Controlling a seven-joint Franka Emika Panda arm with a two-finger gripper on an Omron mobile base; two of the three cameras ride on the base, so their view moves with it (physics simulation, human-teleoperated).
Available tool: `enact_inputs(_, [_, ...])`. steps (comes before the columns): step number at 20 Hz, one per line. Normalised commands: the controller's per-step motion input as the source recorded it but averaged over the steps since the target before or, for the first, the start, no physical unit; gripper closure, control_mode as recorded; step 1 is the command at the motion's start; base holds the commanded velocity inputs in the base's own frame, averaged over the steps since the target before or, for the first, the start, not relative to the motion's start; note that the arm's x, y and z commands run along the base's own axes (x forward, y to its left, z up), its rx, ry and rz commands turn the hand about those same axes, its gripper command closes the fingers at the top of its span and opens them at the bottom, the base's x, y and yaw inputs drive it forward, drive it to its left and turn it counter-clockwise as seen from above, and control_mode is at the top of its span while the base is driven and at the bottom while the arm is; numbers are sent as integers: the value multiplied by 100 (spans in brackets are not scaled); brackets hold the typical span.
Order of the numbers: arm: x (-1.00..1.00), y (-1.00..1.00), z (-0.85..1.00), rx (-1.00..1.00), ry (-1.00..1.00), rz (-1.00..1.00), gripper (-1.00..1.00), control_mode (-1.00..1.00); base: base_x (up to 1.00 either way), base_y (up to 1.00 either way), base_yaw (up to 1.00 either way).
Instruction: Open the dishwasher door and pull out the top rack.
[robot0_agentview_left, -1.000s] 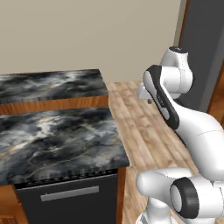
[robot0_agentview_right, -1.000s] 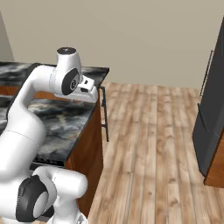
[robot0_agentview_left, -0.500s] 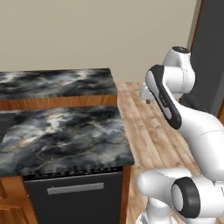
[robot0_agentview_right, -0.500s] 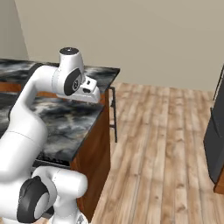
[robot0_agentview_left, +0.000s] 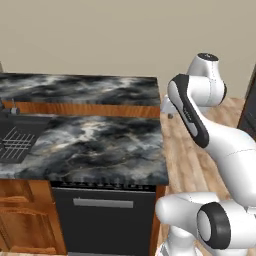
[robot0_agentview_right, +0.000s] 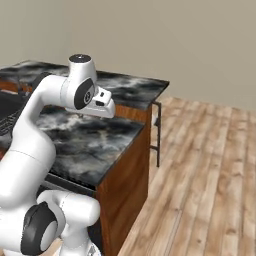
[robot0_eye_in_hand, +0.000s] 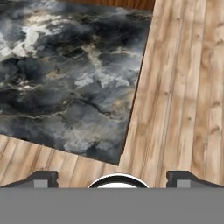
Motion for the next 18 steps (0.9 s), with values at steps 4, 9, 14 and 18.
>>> enact_inputs(4, [0, 0, 0, 0, 0, 0, -100, 100, -16, 0, 32])
enact_inputs(9, [0, 0, 0, 0, 0, 0, -100, 100, -24, 0, 38])
enact_inputs(14, [0, 0, 0, 0, 0, 0, -100, 100, -27, 0, 40])
enact_inputs(18, [0, 0, 0, 0, 0, 0, -100, 100, -34, -7, 39])
